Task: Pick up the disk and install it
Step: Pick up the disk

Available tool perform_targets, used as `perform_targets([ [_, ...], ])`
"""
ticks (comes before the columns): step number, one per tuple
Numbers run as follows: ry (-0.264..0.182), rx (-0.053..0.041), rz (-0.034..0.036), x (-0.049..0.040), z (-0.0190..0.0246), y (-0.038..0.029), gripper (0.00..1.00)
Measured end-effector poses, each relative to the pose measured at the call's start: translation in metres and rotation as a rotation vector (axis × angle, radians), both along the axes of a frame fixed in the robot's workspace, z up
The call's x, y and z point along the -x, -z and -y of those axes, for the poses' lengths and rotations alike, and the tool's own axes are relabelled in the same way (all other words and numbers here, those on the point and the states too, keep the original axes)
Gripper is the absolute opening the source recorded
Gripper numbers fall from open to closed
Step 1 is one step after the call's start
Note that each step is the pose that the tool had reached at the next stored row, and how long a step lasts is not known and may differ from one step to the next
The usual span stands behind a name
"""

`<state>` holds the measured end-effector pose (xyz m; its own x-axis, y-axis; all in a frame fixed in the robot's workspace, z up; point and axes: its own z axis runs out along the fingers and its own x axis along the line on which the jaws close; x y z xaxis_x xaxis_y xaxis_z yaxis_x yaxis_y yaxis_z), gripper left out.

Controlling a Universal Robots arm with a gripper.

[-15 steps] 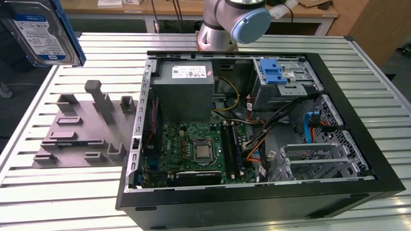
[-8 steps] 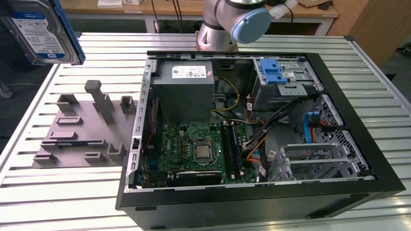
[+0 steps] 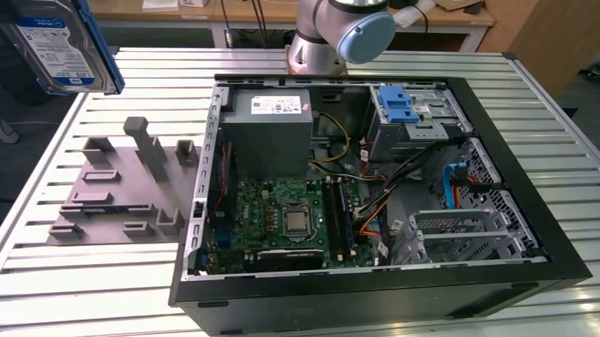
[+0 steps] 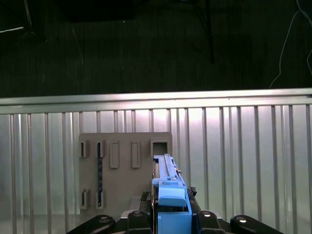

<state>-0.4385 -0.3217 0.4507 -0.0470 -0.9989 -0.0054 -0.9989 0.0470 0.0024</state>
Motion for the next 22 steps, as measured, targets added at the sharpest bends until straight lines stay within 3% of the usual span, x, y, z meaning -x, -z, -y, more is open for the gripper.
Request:
perform_targets([
  [22, 0.0, -0.0001, 0.0001, -0.0001, 0.0001, -0.0144, 0.36],
])
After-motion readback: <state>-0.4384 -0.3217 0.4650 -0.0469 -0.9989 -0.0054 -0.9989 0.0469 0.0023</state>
